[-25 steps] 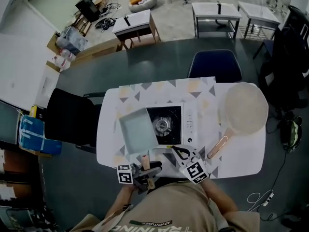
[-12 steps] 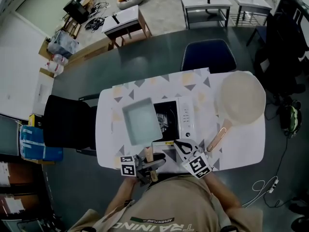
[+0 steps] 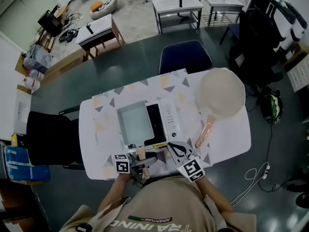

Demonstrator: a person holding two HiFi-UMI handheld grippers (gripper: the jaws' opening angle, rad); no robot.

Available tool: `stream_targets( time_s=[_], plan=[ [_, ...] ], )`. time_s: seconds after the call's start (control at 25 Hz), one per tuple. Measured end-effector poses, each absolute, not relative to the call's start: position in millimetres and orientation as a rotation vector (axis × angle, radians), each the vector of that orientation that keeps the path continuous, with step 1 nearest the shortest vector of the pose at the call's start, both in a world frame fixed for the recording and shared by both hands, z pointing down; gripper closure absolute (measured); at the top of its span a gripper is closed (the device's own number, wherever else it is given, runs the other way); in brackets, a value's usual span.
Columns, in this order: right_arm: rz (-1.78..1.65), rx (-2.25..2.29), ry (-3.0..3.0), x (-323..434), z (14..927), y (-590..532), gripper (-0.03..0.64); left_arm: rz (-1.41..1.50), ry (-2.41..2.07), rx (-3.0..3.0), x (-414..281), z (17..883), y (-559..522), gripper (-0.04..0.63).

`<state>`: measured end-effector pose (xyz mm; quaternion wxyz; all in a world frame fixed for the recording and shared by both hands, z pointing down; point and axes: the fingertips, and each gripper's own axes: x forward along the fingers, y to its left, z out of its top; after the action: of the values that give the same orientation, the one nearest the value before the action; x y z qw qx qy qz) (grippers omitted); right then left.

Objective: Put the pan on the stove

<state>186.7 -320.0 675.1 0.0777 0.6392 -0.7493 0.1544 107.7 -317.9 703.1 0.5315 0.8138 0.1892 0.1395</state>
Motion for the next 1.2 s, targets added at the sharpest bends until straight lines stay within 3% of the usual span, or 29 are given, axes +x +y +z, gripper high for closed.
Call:
stream_targets(
  time_s=[1.2],
  plan=[
    [0.412, 1.983, -2.168, 142, 639, -340, 0.617, 0.324, 0.474, 1.901, 89, 726, -336, 0.453]
  ],
)
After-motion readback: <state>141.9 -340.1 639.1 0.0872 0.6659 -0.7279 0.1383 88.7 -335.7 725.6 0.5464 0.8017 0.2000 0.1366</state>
